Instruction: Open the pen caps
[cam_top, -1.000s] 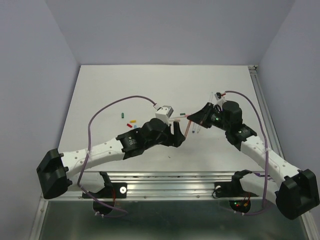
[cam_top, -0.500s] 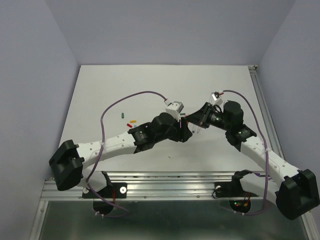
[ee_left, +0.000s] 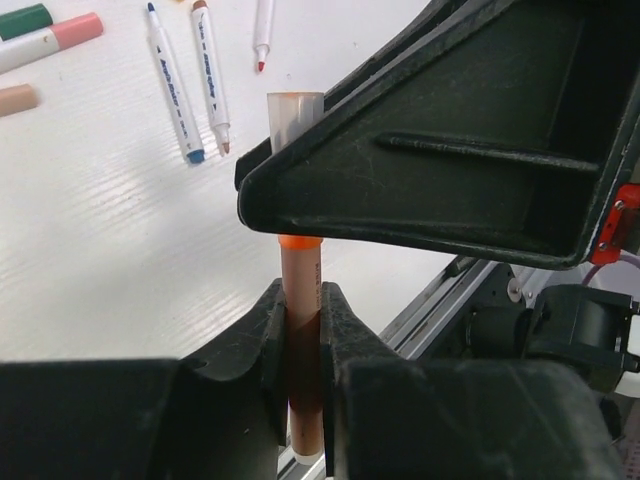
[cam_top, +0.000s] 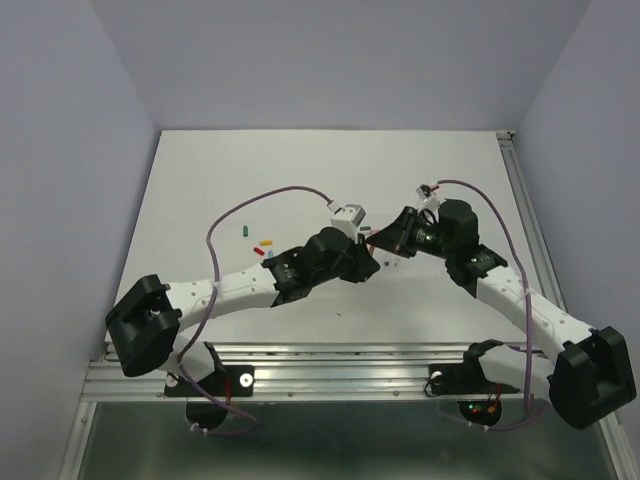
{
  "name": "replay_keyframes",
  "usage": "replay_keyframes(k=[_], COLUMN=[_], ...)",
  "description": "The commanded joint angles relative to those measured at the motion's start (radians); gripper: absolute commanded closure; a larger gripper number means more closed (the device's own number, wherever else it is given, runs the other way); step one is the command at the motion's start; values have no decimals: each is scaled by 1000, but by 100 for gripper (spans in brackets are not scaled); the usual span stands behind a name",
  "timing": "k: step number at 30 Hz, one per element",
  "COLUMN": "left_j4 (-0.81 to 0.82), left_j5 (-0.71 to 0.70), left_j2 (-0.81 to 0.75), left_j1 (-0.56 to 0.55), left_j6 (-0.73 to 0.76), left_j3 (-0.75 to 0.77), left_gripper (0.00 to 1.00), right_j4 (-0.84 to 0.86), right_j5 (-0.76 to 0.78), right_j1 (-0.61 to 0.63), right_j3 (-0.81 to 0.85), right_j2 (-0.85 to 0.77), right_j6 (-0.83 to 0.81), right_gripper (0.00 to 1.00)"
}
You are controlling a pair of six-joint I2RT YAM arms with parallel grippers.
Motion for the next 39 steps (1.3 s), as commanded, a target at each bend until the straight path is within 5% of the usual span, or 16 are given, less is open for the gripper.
replay_keyframes(k=[1,8,16,21,30,39], left_j4=[135,198,209,6,-47,-176], left_j5=[95,-3,-84,-172,-85,-60], left_j2=[-69,-207,-278,-188,155,499], left_j1=[-21,-211,-266,-225,-16,30], left_j6=[-60,-241,-342,-267,-58,100], left_j3=[-120,-364,-461,-280,7,395], left_gripper=[100,100,100,100,100,100], right_j4=[-29,11,9,-46,-271,-367], right_j5=[296,622,523,611,799,745], right_j1=[6,-3,-8,-8,-9,-9], right_j3=[117,315,435,283,30,-71], right_j2=[65,293,397,248,-151,-366], right_j6=[-59,-68,-113,-149,-97,-48], right_gripper=[99,99,99,99,99,99])
